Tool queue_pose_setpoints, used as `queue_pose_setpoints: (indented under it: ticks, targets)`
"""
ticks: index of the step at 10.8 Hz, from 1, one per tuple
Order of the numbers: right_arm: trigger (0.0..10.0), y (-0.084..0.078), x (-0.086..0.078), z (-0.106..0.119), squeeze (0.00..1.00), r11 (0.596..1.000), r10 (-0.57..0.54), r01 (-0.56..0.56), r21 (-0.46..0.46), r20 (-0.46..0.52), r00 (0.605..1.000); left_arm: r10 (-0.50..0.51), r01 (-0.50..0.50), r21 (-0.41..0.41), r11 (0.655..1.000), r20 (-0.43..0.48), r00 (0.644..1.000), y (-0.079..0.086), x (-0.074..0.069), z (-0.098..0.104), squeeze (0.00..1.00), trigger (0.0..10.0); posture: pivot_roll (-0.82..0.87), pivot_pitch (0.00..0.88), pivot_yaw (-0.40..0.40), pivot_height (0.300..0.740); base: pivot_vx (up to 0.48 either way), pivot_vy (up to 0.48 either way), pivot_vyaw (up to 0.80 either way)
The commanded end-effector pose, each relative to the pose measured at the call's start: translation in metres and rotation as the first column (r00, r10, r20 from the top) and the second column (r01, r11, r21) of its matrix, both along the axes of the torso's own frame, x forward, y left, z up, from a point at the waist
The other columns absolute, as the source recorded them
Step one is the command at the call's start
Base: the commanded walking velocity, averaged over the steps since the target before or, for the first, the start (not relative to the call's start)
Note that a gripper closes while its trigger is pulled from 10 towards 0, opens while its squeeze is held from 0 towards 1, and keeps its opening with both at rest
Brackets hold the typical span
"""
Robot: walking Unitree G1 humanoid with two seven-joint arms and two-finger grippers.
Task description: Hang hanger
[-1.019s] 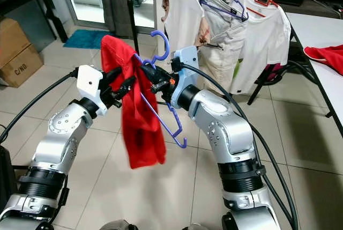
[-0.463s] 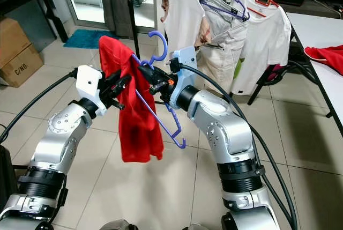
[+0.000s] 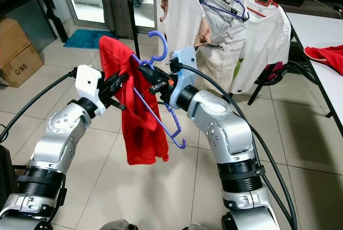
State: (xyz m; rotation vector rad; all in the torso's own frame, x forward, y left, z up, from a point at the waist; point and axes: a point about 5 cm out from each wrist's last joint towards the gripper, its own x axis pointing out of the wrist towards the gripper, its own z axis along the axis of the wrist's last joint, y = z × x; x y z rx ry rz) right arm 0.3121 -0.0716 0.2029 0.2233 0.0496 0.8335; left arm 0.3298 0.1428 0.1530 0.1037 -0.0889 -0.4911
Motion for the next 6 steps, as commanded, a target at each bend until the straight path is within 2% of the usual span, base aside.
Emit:
queue_pose_setpoints:
  ticks: [1,3,5,6]
  targets:
    - [10.0,0.002,-0.001,0.012,0.0,0.999,0.017,-0.019,0.028,0.052,0.998,0.005,-0.005,0.019,1.0,-0.006,1.0,0.002,0.002,0.001,0.0,0.0,-0.03,0.003,0.037,0.74,0.0,0.0,0.0]
    - [10.0,0.002,0.0,0.01,0.0,1.0,0.012,-0.013,0.02,0.044,0.999,0.002,-0.002,0.042,0.999,0.004,1.0,0.003,0.001,0.002,0.0,0.0,-0.02,0.004,0.033,0.74,0.0,0.0,0.0]
    - [10.0,-0.001,0.004,-0.001,0.0,0.999,-0.023,0.023,-0.04,-0.016,1.0,-0.036,0.029,0.139,0.99,0.046,0.998,0.001,-0.001,0.013,0.0,0.0,-0.02,0.009,0.03,0.74,0.0,0.0,0.0]
    - [10.0,-0.003,0.005,-0.007,0.0,0.997,-0.044,0.04,-0.072,-0.046,0.998,-0.087,0.073,0.21,0.975,0.057,0.995,0.0,-0.003,0.02,0.0,0.0,-0.02,0.01,0.031,0.74,0.0,0.0,0.0]
